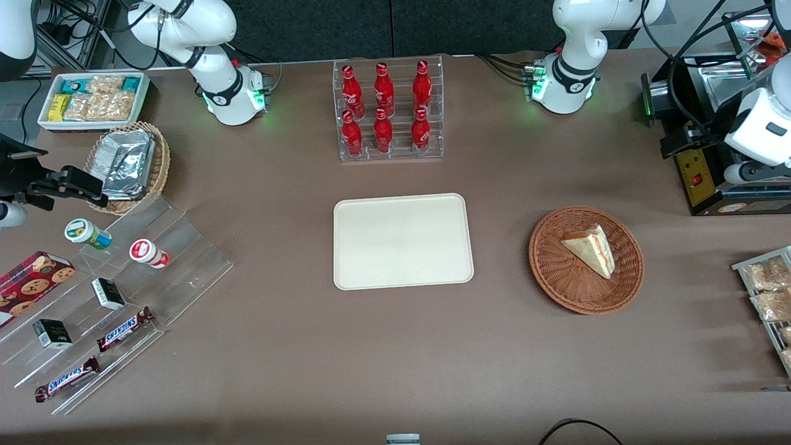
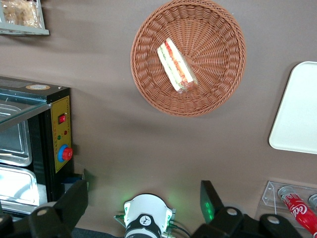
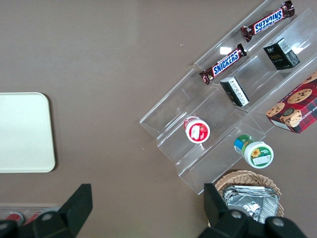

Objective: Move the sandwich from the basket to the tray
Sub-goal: 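Move the left gripper down over the wrapped sandwich in the wicker basket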

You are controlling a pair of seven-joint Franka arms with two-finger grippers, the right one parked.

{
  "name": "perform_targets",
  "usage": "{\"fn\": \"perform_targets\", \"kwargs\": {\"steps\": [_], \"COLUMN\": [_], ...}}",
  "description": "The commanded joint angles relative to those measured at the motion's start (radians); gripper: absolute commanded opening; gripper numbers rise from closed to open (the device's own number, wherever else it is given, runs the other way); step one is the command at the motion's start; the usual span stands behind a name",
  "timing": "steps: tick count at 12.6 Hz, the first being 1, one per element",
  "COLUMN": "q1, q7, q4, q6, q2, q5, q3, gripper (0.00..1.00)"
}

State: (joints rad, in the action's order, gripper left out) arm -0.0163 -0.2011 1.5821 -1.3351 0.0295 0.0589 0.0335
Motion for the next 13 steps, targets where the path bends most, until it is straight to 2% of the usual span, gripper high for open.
{"fn": "perform_targets", "kwargs": {"steps": [1,2,5,10,13], "q1": [0.003,0.003,0.004,0.012,0.009], "q7": [0.017,0.015,0.020,0.002,-0.107], "q4": [-0.014,-0.010,0.092,0.343,0.507], "q6": [-0.031,-0.038,-0.111,-0.402,-0.641], "q2": [0.015,0.015,0.015,0.030,0.017], "q5": [-0.026,-0.057,-0.063,-0.054,-0.056], "q3": [0.000,0.000,-0.003,-0.006,-0.004], "gripper": [1.00,1.00,1.00,1.00,1.00]}}
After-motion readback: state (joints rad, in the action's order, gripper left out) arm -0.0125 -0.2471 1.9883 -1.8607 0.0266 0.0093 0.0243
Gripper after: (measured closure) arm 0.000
